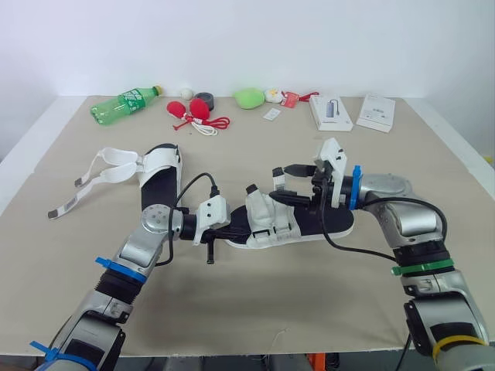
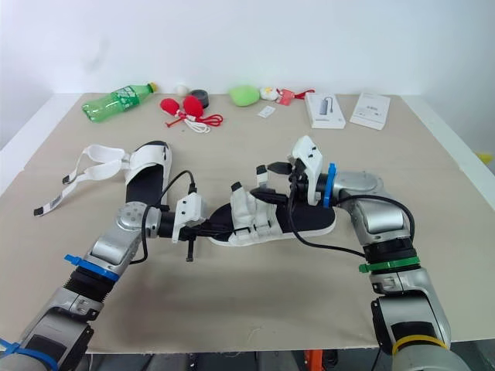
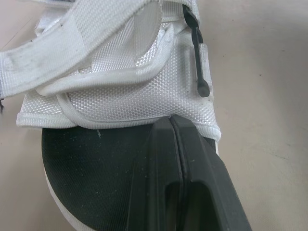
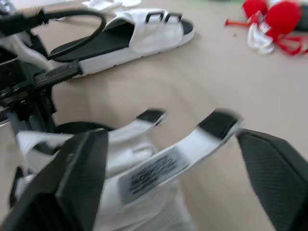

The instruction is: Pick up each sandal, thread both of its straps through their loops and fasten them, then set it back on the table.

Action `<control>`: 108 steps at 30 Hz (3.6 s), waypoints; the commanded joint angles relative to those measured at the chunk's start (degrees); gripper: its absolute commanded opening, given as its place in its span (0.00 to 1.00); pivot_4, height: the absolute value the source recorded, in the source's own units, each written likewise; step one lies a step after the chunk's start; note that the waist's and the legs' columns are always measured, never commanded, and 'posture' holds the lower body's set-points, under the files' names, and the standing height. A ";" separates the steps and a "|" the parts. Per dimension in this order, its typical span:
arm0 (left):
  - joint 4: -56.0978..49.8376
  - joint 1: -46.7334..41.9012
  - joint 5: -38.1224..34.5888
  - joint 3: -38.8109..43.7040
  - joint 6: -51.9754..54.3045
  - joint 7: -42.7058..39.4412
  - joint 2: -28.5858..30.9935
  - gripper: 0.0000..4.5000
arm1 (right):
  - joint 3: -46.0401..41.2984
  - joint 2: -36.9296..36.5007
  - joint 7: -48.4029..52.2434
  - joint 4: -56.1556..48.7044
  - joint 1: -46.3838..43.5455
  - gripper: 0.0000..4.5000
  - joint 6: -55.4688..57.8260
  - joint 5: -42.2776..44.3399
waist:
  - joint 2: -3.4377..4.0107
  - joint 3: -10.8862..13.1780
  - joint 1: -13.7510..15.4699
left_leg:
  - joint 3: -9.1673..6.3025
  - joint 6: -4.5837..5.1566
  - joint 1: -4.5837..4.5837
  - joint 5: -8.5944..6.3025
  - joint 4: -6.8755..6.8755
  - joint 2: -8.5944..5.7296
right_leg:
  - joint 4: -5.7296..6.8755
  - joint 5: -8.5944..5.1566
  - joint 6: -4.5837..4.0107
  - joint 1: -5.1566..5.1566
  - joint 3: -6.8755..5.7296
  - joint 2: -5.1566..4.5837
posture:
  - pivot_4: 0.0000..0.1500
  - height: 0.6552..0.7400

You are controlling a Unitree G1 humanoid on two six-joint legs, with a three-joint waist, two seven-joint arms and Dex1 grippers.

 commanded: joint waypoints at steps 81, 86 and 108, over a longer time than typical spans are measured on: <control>-4.38 4.63 0.59 -1.91 0.08 0.90 2.14 0.00 | 0.59 14.30 23.00 21.91 -21.50 0.01 2.75 -5.20 | 0.12 0.05 -0.23 | -0.13 -0.02 -0.09 -0.01 -0.55 0.05 | 0.34 -0.13 0.08 -0.40 -0.08 0.17 | 1.00 1.00; -3.94 4.30 0.39 -1.65 0.19 1.03 1.98 0.00 | -1.60 13.14 23.06 9.00 -12.79 0.01 -5.81 -2.22 | 0.11 0.04 -0.15 | -0.14 -0.02 -0.07 -0.01 -0.52 0.05 | 0.35 -0.15 0.09 -0.35 -0.09 0.17 | 1.00 1.00; -0.45 2.20 0.64 -1.98 -1.25 0.04 1.36 0.00 | 8.88 -0.50 32.97 -12.65 6.79 0.17 -65.93 -2.82 | 0.09 0.03 -0.04 | -0.11 -0.13 0.29 0.08 -0.45 0.06 | 0.35 -0.24 -0.22 -0.06 -0.05 0.17 | 1.00 1.00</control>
